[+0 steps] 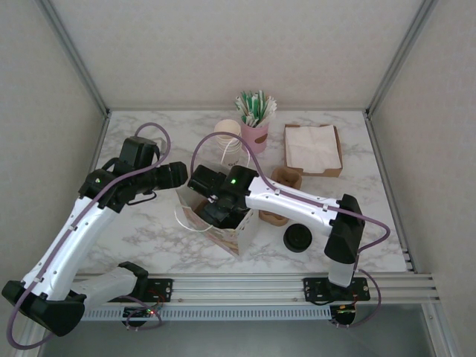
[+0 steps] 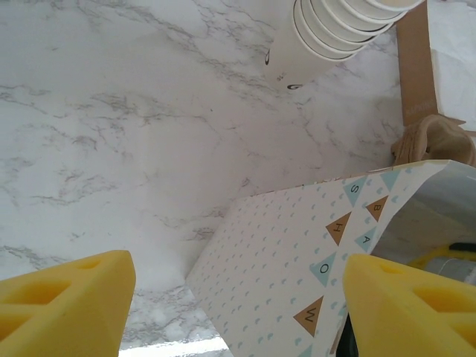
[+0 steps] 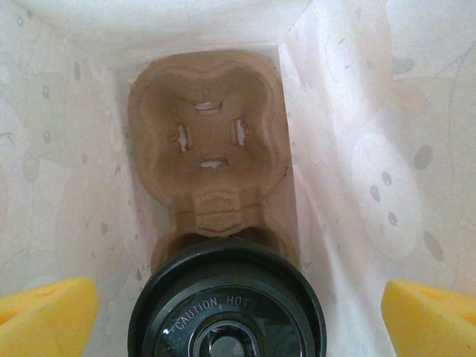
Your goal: Pack the takeout coffee
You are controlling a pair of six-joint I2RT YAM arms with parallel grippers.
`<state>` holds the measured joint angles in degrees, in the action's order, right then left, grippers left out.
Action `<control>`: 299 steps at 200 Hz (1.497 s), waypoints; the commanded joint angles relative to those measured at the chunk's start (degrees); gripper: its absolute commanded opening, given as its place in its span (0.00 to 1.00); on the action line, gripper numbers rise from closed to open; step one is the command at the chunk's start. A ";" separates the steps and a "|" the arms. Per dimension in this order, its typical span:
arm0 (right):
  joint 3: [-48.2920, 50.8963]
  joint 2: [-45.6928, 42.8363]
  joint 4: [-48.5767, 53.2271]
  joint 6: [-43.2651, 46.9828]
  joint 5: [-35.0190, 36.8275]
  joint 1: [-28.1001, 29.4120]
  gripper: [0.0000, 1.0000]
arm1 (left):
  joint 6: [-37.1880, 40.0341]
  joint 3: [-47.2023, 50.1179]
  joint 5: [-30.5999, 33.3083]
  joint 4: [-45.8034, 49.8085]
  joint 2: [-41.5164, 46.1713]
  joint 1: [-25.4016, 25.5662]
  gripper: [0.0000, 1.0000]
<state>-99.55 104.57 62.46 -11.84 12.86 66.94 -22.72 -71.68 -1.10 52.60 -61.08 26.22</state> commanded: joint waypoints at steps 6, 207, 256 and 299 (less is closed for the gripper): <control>-1.88 -2.01 2.39 -1.30 -0.08 -0.39 0.99 | -0.75 -2.01 1.37 1.20 0.43 0.59 0.73; -8.23 -8.36 5.67 -5.01 -3.01 -0.39 0.98 | -0.78 -2.70 3.79 0.83 -1.40 0.59 0.72; -9.95 -12.11 5.69 -5.25 -1.63 -0.38 0.97 | -1.29 -3.15 6.05 0.83 -1.76 0.58 0.72; -11.12 -14.99 3.82 -5.46 -0.81 -0.33 0.96 | -1.42 -3.33 6.47 0.75 -1.76 0.55 0.71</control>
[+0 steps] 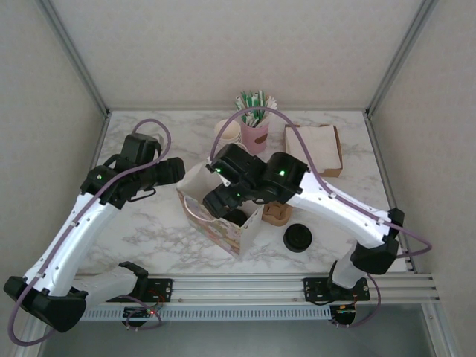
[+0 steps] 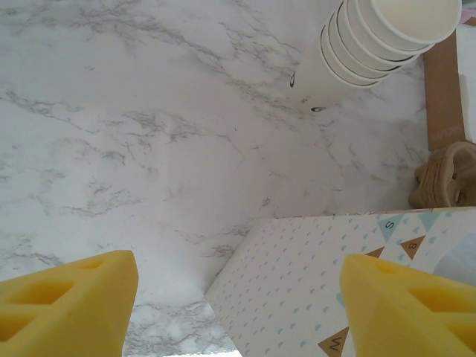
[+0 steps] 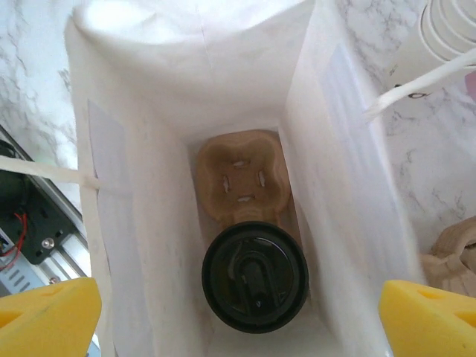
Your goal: Pack the takeout coffee
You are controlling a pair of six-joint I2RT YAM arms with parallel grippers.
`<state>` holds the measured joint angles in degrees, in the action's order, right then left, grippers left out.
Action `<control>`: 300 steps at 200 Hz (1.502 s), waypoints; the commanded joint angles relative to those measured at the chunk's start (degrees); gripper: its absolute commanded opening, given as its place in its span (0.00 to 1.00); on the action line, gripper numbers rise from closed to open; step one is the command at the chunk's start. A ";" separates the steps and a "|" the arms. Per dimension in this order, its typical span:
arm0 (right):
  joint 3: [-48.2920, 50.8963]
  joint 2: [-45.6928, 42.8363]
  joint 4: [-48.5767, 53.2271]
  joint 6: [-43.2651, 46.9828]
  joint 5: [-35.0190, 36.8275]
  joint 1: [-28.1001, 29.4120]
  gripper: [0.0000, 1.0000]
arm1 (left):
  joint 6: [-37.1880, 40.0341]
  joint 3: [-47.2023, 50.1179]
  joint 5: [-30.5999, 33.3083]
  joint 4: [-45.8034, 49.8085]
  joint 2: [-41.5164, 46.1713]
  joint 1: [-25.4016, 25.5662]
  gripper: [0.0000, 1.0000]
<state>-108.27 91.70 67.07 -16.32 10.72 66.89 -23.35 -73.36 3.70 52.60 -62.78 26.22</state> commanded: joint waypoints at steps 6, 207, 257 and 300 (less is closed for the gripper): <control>-2.80 -2.22 -0.65 -0.96 2.01 -0.29 0.95 | -0.79 -1.68 1.74 0.71 -0.12 0.59 0.71; -12.95 12.59 -23.76 8.67 1.35 -36.88 0.61 | -0.22 -1.28 -0.39 -3.15 4.12 0.59 0.76; -25.45 25.74 -20.74 8.43 1.51 -38.85 0.55 | -0.07 1.19 -1.33 -4.58 7.17 0.59 0.76; -31.14 31.99 -18.43 7.16 2.57 -39.82 0.48 | 0.44 2.78 -1.72 -5.36 9.05 0.58 0.76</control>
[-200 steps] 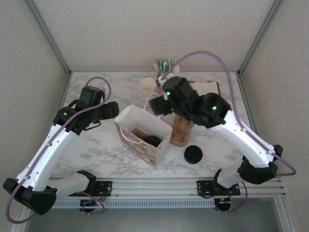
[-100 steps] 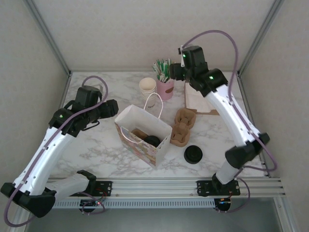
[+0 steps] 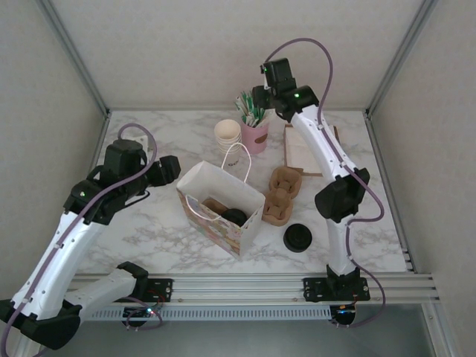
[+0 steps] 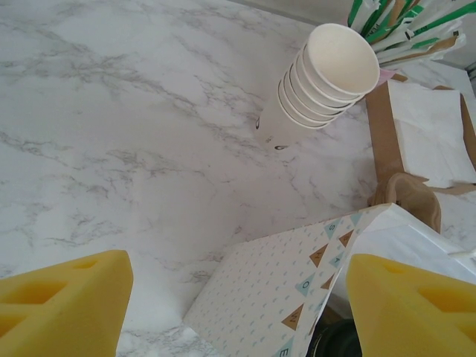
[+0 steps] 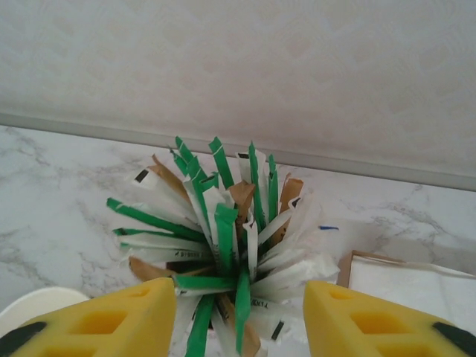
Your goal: Pack the takeout coffee
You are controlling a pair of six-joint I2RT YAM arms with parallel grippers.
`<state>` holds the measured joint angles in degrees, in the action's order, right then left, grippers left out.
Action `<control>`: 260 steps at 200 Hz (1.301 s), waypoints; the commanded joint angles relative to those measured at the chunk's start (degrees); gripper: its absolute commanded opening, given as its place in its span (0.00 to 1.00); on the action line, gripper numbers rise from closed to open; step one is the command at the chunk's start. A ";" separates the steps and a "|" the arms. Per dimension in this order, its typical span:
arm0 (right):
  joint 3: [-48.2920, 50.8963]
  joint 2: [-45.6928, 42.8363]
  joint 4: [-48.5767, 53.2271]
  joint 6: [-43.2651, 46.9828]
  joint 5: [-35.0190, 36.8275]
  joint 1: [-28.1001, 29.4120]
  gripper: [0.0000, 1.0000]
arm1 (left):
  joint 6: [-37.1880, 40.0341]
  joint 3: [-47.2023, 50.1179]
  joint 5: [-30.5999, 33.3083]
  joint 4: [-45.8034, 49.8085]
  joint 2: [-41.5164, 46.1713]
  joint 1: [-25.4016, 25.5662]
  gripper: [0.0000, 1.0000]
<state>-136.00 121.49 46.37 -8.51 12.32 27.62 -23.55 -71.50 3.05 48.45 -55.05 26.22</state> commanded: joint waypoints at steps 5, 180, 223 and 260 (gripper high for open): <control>-3.48 2.57 2.23 -0.79 1.00 -0.51 0.48 | 0.69 1.04 -1.17 -1.25 1.28 0.59 0.76; -2.30 3.90 4.60 -2.50 1.66 -0.51 0.12 | -0.27 2.33 -0.72 -1.08 2.97 0.55 0.76; -2.85 3.13 5.35 -2.81 1.49 -0.51 0.03 | -0.84 2.54 -0.92 -0.88 3.37 0.55 0.76; -4.39 2.01 7.07 -2.46 1.83 -0.50 0.00 | -2.01 2.86 -0.78 -0.81 3.89 0.63 0.77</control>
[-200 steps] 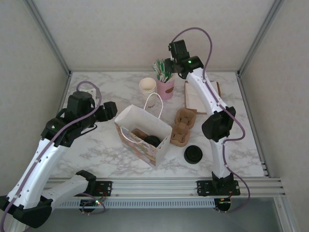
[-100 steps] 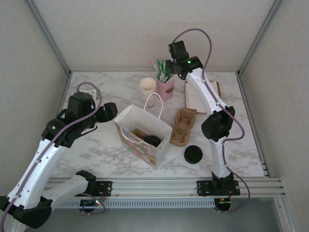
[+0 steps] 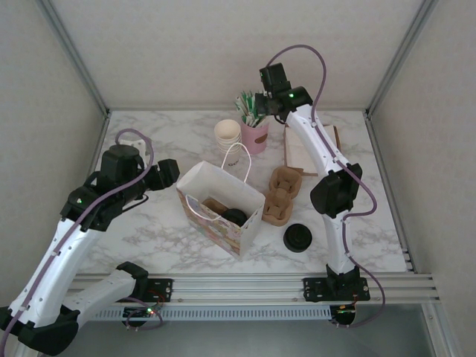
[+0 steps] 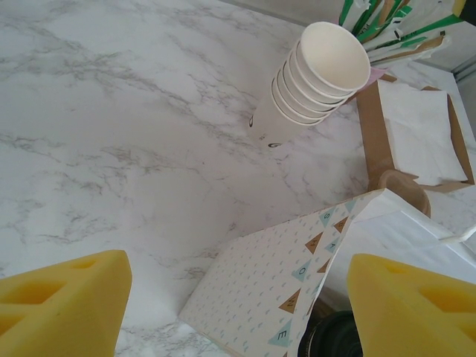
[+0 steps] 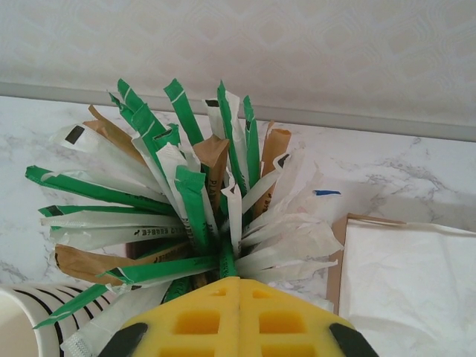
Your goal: Pack the takeout coffee
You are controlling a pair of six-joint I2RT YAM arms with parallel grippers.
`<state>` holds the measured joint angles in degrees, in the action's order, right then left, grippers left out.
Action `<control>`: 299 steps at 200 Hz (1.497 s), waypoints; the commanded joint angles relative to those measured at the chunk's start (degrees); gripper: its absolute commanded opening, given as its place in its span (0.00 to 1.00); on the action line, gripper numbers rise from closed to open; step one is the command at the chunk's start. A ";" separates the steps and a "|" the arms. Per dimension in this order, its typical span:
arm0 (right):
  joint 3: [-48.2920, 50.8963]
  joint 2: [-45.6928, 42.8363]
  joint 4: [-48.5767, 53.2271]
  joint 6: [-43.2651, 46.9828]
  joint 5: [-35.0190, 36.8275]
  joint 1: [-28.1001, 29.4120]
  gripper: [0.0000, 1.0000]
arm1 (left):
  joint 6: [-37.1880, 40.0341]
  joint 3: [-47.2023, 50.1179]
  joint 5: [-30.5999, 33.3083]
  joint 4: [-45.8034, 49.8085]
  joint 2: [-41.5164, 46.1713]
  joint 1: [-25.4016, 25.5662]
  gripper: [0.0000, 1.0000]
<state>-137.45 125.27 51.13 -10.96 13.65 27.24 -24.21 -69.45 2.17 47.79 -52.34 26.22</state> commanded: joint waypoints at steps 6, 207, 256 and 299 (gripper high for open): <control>-3.15 -2.08 2.59 0.11 0.42 -0.10 0.00 | -1.56 0.81 0.30 -0.17 1.32 0.60 0.77; 6.91 -40.66 2.73 -3.27 -14.99 0.58 0.00 | 2.44 2.16 1.38 -8.48 6.92 0.63 0.86; 11.29 -49.56 3.75 -6.19 -21.87 2.13 0.00 | 8.16 2.49 -2.59 -12.91 6.76 0.68 0.86; 13.86 -53.92 6.11 -8.14 -26.55 4.20 0.00 | 3.57 2.30 -2.73 -11.92 4.49 0.72 0.85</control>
<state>-124.99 72.88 55.55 -17.10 -8.36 30.15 -18.85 -67.37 0.43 36.51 -46.81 26.33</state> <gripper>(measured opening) 0.050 0.858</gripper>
